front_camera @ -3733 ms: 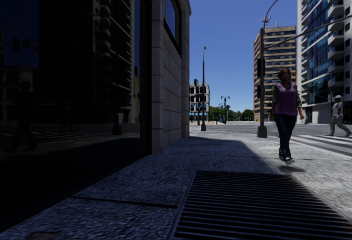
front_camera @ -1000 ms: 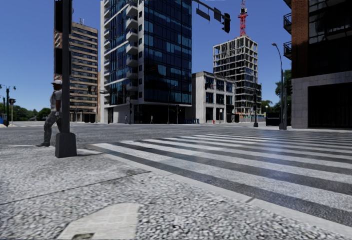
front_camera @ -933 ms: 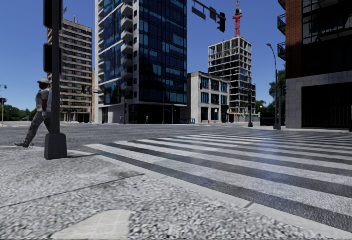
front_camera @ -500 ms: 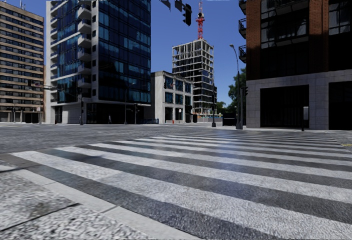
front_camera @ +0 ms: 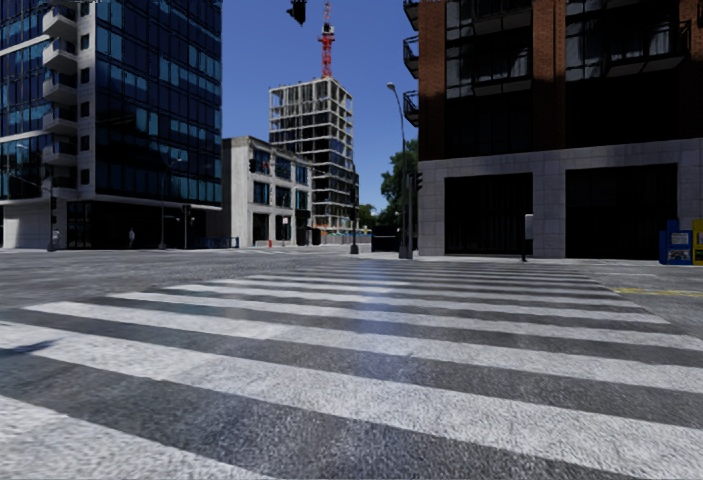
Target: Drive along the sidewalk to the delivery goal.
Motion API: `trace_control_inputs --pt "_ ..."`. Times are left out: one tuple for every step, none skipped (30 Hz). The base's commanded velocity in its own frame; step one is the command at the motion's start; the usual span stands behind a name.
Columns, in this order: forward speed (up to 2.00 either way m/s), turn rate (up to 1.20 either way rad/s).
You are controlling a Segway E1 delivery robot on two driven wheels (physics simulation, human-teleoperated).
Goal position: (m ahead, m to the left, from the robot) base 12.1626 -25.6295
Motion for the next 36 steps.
trace_control_inputs --pt "2.0 0.0" --pt "2.0 0.0" --pt "2.0 0.0" --pt "2.0 0.0" --pt "2.0 0.0" --pt "2.0 0.0" --pt "2.0 0.0" --pt "2.0 0.0" --pt "2.0 0.0" --pt "2.0 0.0" --pt "2.0 0.0" --pt "2.0 -0.23" --pt "2.0 -0.23" --pt "2.0 -0.42" --pt "2.0 -0.48" --pt "2.0 -0.49" --pt "2.0 -0.5" --pt "2.0 -0.5" --pt "2.0 -0.5" --pt "2.0 -0.5" --pt "2.0 -0.5" --pt "2.0 -0.5" --pt "2.0 -0.46" --pt "2.0 -0.35" --pt "2.0 -0.2" --pt "2.0 -0.2" --pt "2.0 -0.01" --pt "2.0 0.0" --pt "2.0 0.0" --pt "2.0 0.0" --pt "2.0 0.0" --pt "2.0 0.0" --pt "2.0 0.0" --pt "2.0 0.0" --pt "2.0 0.0" --pt "2.0 0.0"
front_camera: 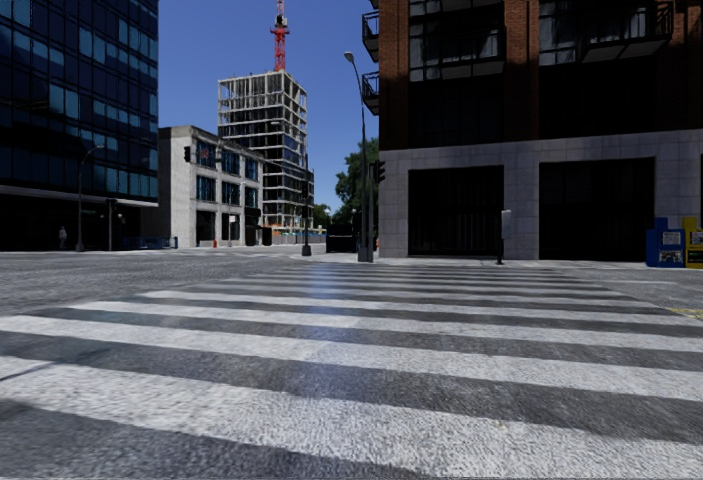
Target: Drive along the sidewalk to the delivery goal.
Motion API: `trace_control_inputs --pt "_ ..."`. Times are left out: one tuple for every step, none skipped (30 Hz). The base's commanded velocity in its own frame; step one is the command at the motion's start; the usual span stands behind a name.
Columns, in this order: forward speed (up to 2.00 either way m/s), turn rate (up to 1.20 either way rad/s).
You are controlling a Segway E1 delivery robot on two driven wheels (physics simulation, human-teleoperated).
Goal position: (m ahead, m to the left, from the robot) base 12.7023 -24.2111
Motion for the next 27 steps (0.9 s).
trace_control_inputs --pt "2.0 0.0" --pt "2.0 0.0" --pt "2.0 0.0" --pt "2.0 0.0" --pt "2.0 -0.04" --pt "2.0 -0.04" --pt "2.0 -0.06" --pt "2.0 -0.06" --pt "2.0 -0.07" --pt "2.0 -0.07" --pt "2.0 -0.07" --pt "2.0 -0.07" --pt "2.0 -0.07" --pt "2.0 -0.07" --pt "2.0 -0.07" --pt "2.0 -0.08" --pt "2.0 -0.12" --pt "2.0 -0.12" --pt "2.0 -0.13" --pt "2.0 -0.15" --pt "2.0 -0.16" --pt "2.0 -0.16" --pt "2.0 -0.17" --pt "2.0 -0.18" --pt "2.0 -0.19" --pt "2.0 -0.19" --pt "2.0 -0.19"
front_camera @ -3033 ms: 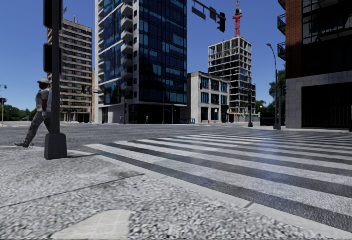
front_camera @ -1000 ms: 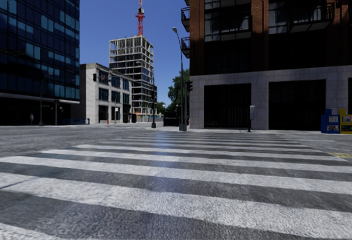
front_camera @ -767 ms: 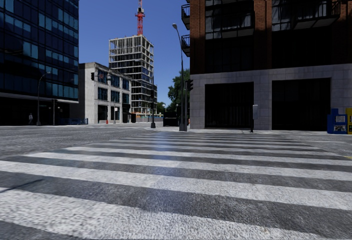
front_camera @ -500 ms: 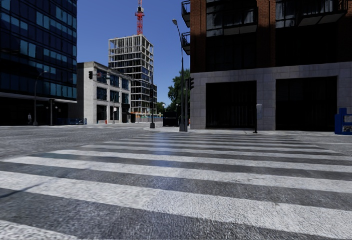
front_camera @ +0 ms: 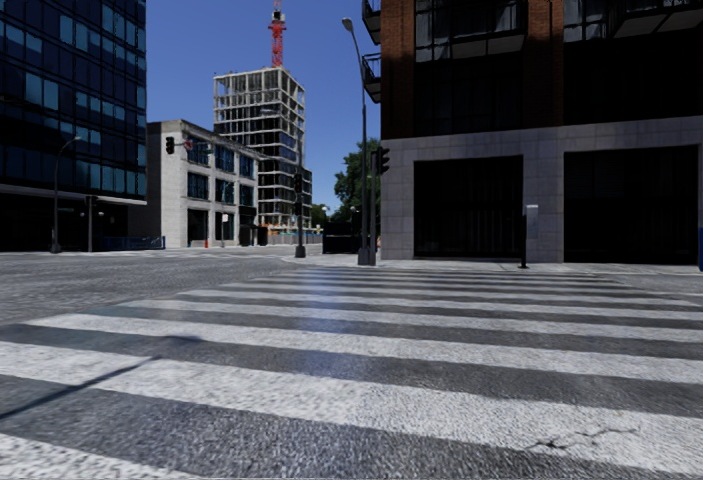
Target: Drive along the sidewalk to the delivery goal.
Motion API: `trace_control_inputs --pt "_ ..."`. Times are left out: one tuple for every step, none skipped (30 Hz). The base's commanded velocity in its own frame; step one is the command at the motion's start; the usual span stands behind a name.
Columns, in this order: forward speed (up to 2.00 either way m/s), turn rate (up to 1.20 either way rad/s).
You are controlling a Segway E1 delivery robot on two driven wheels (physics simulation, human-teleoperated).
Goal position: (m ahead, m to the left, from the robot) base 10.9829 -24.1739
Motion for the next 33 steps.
trace_control_inputs --pt "2.0 -0.19" --pt "2.0 -0.19" --pt "2.0 -0.19" --pt "2.0 -0.12" --pt "2.0 0.0" --pt "2.0 0.0" --pt "2.0 0.0" --pt "2.0 0.0" --pt "2.0 0.0" --pt "2.0 0.0" --pt "2.0 0.0" --pt "2.0 0.0" --pt "2.0 0.0" --pt "2.0 0.0" --pt "2.0 0.0" --pt "2.0 0.0" --pt "2.0 -0.02" --pt "2.0 -0.06" --pt "2.0 -0.06" --pt "2.0 -0.14" --pt "2.0 -0.2" --pt "2.0 -0.24" --pt "2.0 -0.24" --pt "2.0 -0.25" --pt "2.0 -0.25" --pt "2.0 -0.25" --pt "2.0 -0.26" --pt "2.0 -0.26" --pt "2.0 -0.26" --pt "2.0 -0.26" --pt "2.0 -0.26" --pt "2.0 -0.22" --pt "2.0 -0.07"
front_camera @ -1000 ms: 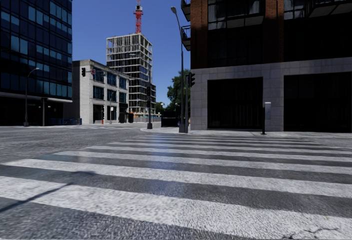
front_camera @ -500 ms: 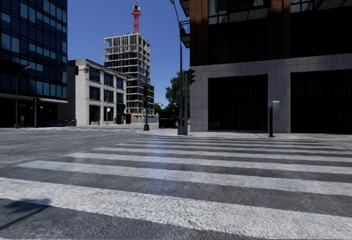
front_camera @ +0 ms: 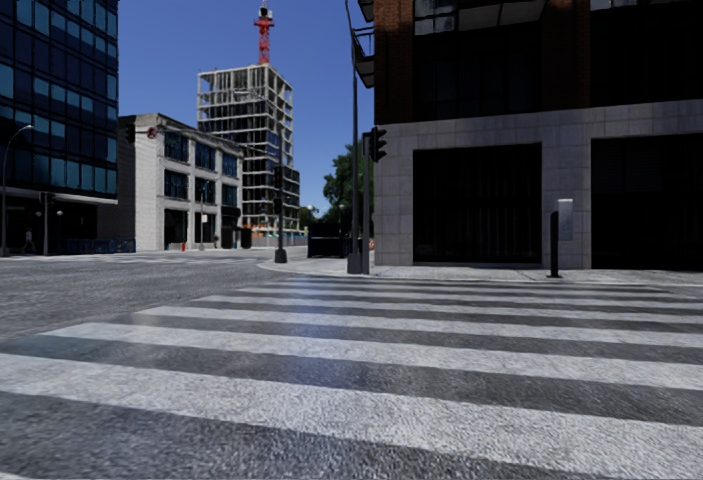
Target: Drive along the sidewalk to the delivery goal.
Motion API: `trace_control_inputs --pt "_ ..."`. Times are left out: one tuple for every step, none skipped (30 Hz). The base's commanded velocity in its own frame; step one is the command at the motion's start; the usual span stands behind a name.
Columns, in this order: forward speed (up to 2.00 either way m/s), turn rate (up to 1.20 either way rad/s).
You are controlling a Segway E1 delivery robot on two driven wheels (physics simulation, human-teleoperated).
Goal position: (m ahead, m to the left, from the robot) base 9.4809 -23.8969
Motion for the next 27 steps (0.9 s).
trace_control_inputs --pt "2.0 0.0" --pt "2.0 0.0" --pt "2.0 0.0" --pt "2.0 0.0" --pt "2.0 0.0" --pt "2.0 0.0" --pt "2.0 0.0" --pt "2.0 0.0" --pt "2.0 0.0" --pt "2.0 0.0" --pt "2.0 0.0" --pt "2.0 0.0" --pt "2.0 0.0" --pt "2.0 -0.03" --pt "2.0 -0.08" --pt "2.0 -0.08" --pt "2.0 -0.16" --pt "2.0 -0.18" --pt "2.0 -0.18" --pt "2.0 -0.19" --pt "2.0 -0.2" --pt "2.0 -0.2" --pt "2.0 -0.2" --pt "2.0 -0.2" --pt "2.0 -0.2" --pt "2.0 -0.2" --pt "2.0 -0.2"
